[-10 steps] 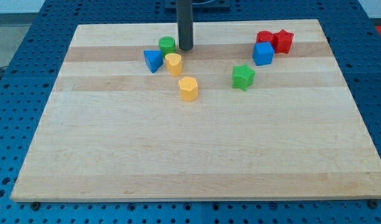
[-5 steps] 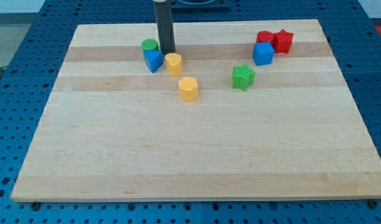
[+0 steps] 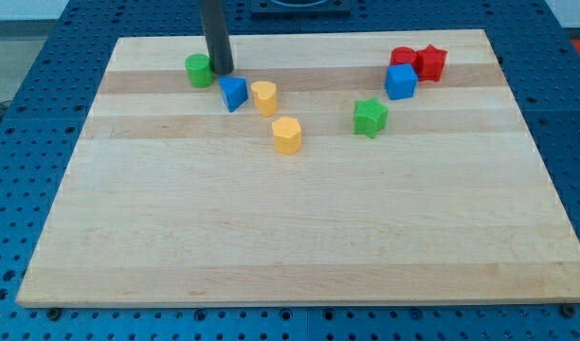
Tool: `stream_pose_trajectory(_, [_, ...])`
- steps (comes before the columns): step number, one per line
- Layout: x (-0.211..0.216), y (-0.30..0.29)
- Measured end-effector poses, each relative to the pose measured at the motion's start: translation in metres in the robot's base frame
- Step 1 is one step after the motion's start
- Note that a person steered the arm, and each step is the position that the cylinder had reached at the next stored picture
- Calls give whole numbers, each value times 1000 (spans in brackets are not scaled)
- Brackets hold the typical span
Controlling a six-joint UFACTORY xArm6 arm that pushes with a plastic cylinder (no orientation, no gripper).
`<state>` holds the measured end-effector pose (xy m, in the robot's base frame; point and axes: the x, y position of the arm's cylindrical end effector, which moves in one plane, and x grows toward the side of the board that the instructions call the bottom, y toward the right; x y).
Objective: Drag the green circle towards the top left corner
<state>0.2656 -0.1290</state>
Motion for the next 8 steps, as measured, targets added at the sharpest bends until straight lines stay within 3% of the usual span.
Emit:
stream_pose_trajectory(6, [-23,-93])
stream_pose_trajectory(7, [-23,-89])
stream_pose_trajectory(8, [-23,-24])
